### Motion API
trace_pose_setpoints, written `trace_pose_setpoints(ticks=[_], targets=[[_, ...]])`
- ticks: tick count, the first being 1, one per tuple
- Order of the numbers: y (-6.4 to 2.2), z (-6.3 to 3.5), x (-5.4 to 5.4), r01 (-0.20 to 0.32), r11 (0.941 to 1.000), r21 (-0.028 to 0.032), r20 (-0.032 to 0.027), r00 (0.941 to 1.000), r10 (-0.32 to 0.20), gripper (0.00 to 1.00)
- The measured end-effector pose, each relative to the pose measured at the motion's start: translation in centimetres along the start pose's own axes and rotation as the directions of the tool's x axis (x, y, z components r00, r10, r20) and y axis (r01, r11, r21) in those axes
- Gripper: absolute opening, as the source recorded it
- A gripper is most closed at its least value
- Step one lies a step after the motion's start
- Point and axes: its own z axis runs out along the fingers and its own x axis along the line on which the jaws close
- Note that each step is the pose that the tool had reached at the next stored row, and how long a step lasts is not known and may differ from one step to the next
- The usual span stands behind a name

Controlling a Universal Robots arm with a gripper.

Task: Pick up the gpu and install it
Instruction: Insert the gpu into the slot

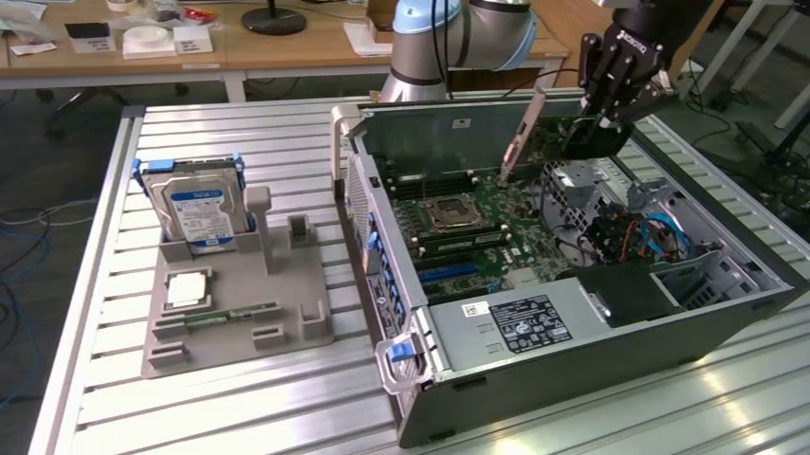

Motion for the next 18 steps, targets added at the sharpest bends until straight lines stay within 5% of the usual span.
trace_pose_setpoints(ticks=[13,15,18], targets=[[0.00,0.05,0.00,0.000,1.0000,0.0010,0.0002,1.0000,0.000,0.27],[0.02,0.22,0.00,0.000,1.0000,0.0056,-0.0001,1.0000,0.000,0.27],[0.17,0.44,0.01,0.000,0.9998,0.0214,0.0001,1.0000,-0.001,0.27]])
